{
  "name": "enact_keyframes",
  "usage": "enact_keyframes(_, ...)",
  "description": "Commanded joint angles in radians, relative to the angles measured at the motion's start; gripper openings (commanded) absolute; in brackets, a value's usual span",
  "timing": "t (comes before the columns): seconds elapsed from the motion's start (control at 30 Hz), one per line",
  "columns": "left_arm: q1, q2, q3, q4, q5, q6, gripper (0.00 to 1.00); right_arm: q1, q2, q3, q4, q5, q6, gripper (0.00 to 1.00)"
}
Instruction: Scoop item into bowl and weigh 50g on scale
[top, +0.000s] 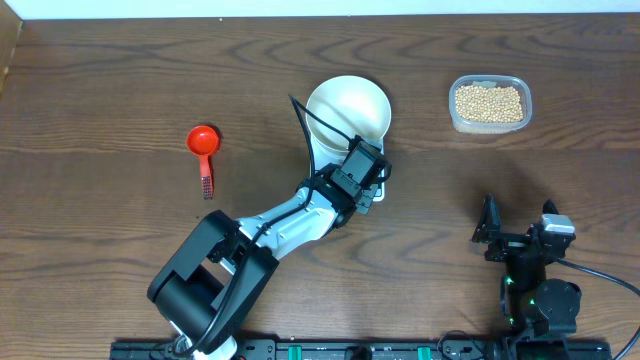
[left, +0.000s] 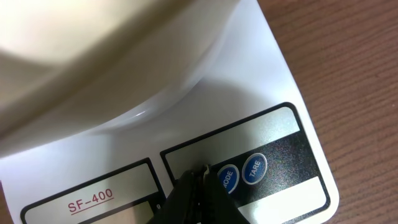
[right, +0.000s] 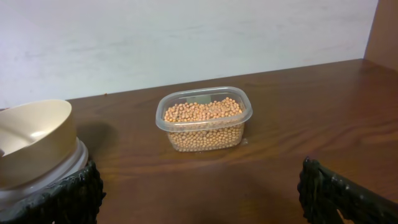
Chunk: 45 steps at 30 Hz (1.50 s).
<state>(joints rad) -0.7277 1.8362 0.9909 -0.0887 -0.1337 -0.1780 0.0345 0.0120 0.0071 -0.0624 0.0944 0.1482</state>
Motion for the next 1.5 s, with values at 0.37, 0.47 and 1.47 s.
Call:
enact_keyframes(0.37, 0.029, -0.013, -0.007, -0.009, -0.009, 0.04, 0.07, 0.008, -0.006, -0.002, -0.002, 0.005, -0.008, 0.99)
enact_keyframes(0.47, 0.038, -0.016, -0.007, -0.002, -0.004, 0.04, 0.07, 0.008, -0.006, -0.002, -0.002, 0.005, -0.008, 0.99)
enact_keyframes(1.47, 0.037, -0.02, -0.002, -0.028, 0.046, 0.051, 0.07, 0.008, -0.006, -0.002, -0.002, 0.005, -0.008, 0.99)
